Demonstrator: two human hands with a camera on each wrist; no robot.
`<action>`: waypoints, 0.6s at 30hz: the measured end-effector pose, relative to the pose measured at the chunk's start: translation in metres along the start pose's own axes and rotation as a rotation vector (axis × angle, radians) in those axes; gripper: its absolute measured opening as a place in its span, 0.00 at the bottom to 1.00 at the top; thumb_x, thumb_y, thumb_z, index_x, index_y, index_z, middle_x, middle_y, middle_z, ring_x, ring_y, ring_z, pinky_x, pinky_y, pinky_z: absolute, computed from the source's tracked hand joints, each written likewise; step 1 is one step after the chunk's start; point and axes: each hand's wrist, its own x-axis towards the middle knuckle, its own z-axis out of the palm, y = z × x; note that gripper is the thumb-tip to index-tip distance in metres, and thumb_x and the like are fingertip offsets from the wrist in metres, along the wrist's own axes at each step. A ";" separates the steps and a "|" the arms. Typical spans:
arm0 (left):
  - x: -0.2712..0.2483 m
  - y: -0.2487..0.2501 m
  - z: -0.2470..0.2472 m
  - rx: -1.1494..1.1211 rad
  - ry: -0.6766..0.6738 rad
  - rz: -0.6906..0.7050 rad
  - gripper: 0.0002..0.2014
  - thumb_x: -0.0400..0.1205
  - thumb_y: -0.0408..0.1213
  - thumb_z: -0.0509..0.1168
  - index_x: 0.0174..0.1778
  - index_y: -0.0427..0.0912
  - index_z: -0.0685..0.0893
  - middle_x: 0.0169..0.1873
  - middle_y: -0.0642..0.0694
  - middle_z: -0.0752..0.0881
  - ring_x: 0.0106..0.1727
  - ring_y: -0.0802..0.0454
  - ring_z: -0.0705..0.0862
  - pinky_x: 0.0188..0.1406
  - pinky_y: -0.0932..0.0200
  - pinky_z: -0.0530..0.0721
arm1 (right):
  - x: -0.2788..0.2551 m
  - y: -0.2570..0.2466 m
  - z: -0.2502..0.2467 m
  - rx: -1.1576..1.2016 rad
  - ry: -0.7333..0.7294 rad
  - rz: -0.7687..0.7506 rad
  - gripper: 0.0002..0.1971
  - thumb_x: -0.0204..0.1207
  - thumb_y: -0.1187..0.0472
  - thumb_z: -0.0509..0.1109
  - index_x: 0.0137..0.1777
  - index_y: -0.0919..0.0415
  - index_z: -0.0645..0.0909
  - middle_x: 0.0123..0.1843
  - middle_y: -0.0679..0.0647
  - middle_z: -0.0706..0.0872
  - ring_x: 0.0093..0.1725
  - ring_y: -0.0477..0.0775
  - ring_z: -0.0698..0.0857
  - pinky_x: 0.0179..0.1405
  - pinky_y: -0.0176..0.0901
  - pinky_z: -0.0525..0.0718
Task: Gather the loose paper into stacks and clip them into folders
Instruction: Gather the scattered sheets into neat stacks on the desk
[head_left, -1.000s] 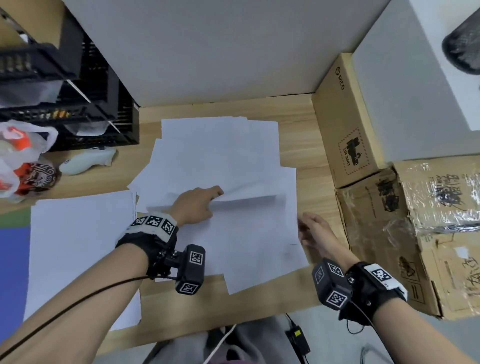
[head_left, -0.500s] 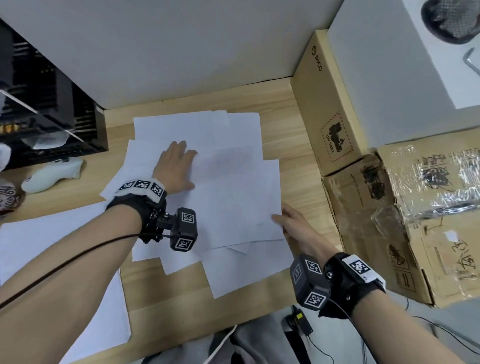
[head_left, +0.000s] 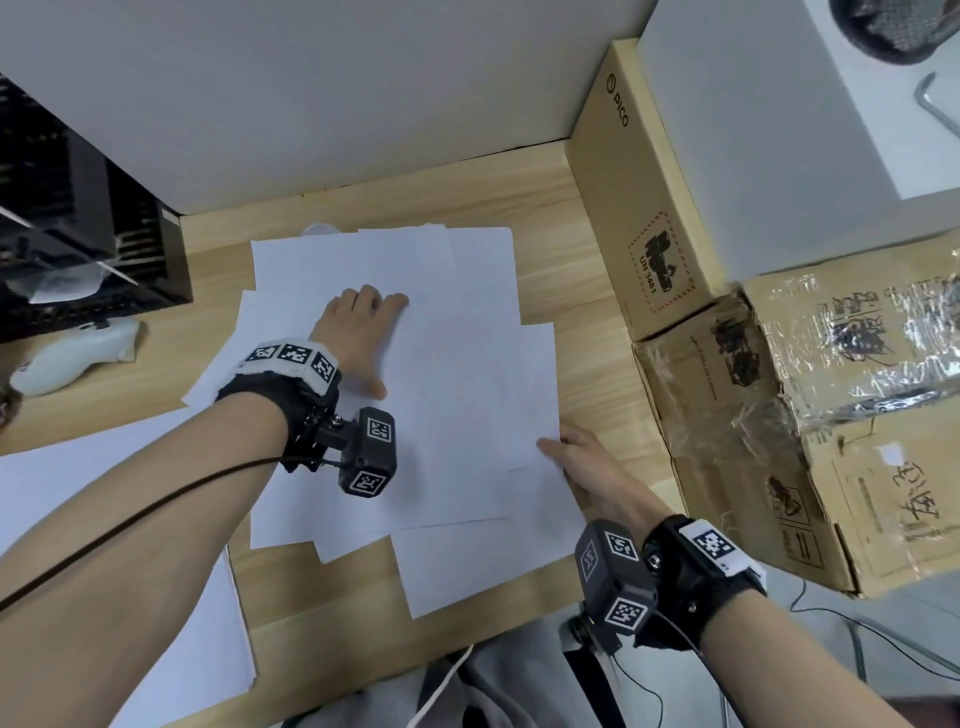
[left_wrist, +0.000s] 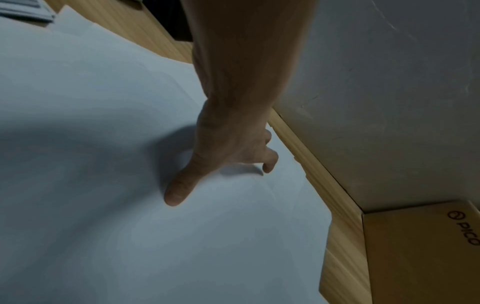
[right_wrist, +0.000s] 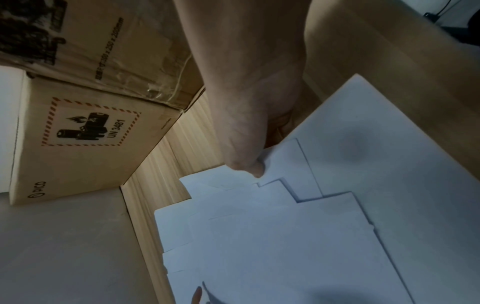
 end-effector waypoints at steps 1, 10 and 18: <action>-0.002 0.004 0.001 0.009 -0.008 -0.001 0.54 0.55 0.50 0.81 0.74 0.49 0.58 0.64 0.42 0.69 0.66 0.40 0.69 0.67 0.48 0.72 | -0.002 0.002 -0.001 0.024 0.006 0.008 0.12 0.83 0.71 0.59 0.58 0.65 0.83 0.37 0.47 0.91 0.29 0.39 0.88 0.23 0.29 0.79; -0.020 0.022 -0.003 -0.086 -0.201 0.102 0.36 0.75 0.49 0.73 0.79 0.47 0.68 0.73 0.46 0.76 0.73 0.44 0.72 0.66 0.51 0.73 | 0.000 0.026 -0.007 0.107 0.164 0.099 0.12 0.81 0.67 0.64 0.60 0.68 0.85 0.47 0.58 0.93 0.42 0.55 0.91 0.37 0.40 0.86; -0.068 0.013 -0.034 -0.607 -0.032 0.065 0.25 0.72 0.44 0.78 0.63 0.48 0.79 0.54 0.53 0.83 0.59 0.45 0.81 0.45 0.58 0.77 | -0.025 0.004 -0.002 -0.040 0.333 -0.113 0.11 0.81 0.67 0.64 0.59 0.66 0.84 0.47 0.52 0.90 0.42 0.50 0.88 0.32 0.33 0.83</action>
